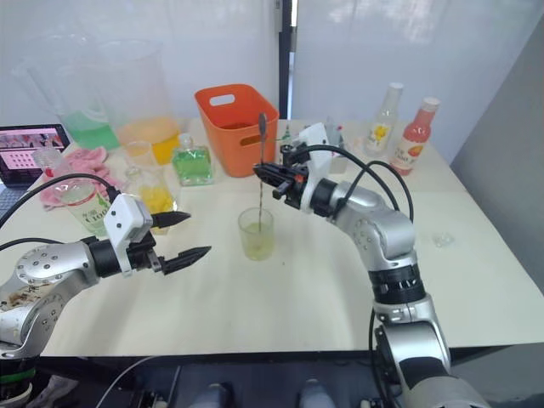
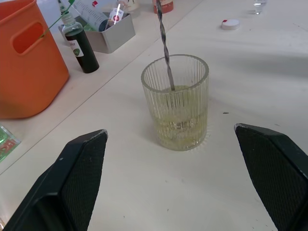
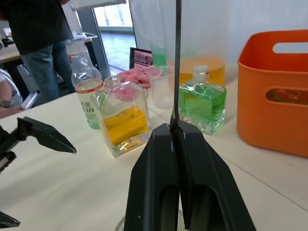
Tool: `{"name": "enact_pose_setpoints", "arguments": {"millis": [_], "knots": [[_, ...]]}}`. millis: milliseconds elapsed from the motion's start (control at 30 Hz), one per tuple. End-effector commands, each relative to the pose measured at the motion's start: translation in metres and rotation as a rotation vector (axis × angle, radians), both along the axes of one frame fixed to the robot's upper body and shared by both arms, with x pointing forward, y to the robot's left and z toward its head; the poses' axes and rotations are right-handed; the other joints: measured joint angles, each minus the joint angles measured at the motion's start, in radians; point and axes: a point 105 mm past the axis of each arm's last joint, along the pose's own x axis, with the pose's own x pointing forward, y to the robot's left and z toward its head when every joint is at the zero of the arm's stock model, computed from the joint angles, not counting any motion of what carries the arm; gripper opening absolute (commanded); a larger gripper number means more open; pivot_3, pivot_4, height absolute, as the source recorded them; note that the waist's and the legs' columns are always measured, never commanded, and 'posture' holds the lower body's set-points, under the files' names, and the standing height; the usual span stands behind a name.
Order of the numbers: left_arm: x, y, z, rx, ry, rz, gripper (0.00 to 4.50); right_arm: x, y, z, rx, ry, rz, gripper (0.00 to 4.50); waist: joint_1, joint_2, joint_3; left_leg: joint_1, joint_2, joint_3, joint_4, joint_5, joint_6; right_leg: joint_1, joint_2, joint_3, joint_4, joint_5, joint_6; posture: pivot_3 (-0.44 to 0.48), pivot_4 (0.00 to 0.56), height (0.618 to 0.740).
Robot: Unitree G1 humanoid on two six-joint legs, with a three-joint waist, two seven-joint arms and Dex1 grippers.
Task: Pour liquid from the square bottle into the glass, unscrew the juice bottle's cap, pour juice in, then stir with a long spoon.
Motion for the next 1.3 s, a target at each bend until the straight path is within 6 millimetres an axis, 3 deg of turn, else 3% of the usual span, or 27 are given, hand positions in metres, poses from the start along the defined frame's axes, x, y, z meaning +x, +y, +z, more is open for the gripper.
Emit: {"name": "enact_pose_setpoints", "arguments": {"millis": [33, 267, 333, 567, 767, 933, 1300], "knots": [[-0.008, -0.007, 0.009, 0.005, -0.037, -0.03, 4.48, -0.002, 0.008, 0.021, 0.037, -0.092, 0.011, 0.0, 0.0, 0.0, 0.0, 0.0, 0.0, 0.0, 0.0, 0.0, 0.0, 0.0, 0.0, 0.0, 0.0, 0.0, 0.0, 0.0, 0.15, 0.725], [-0.014, -0.011, 0.003, 0.004, -0.017, -0.045, 4.48, -0.011, 0.022, 0.022, 0.074, -0.072, 0.079, 0.0, 0.001, 0.0, 0.0, 0.0, 0.0, 0.0, 0.0, 0.0, 0.0, 0.0, 0.0, 0.0, 0.001, 0.001, -0.002, 0.0, 0.15, 0.725], [-0.014, -0.01, 0.002, 0.003, -0.014, -0.044, 4.48, -0.022, 0.026, 0.017, 0.021, -0.071, 0.147, 0.0, 0.002, 0.0, 0.0, 0.0, 0.0, 0.0, 0.0, 0.0, 0.0, 0.0, 0.0, 0.0, 0.001, 0.001, -0.002, 0.0, 0.15, 0.725], [-0.014, -0.01, -0.002, -0.011, 0.002, -0.052, 4.48, -0.033, 0.019, 0.007, -0.079, -0.035, 0.185, 0.0, 0.002, 0.0, 0.0, 0.0, 0.0, 0.0, 0.0, 0.0, 0.0, 0.0, 0.0, 0.0, 0.001, 0.001, -0.002, 0.0, 0.15, 0.725], [-0.015, -0.009, -0.003, -0.034, 0.011, -0.062, 4.48, -0.032, 0.009, 0.004, -0.133, -0.044, 0.149, 0.0, 0.001, 0.0, 0.0, 0.0, 0.0, 0.0, 0.0, 0.0, 0.0, 0.0, 0.0, 0.0, 0.001, 0.0, -0.002, 0.0, 0.15, 0.725], [-0.014, -0.009, -0.003, -0.05, 0.011, -0.065, 4.48, -0.018, -0.008, 0.004, -0.173, -0.066, 0.084, 0.0, 0.002, 0.0, 0.0, 0.0, 0.0, 0.0, 0.0, 0.0, 0.0, 0.0, 0.0, 0.0, 0.001, 0.0, -0.001, 0.0, 0.15, 0.725], [-0.012, -0.009, -0.006, -0.055, 0.019, -0.059, 4.48, -0.007, -0.003, 0.023, -0.077, -0.163, 0.068, 0.0, 0.002, 0.0, 0.0, 0.001, 0.0, 0.0, 0.0, 0.0, 0.0, 0.0, 0.0, 0.0, 0.001, 0.0, -0.001, 0.0, 0.15, 0.725]]}}
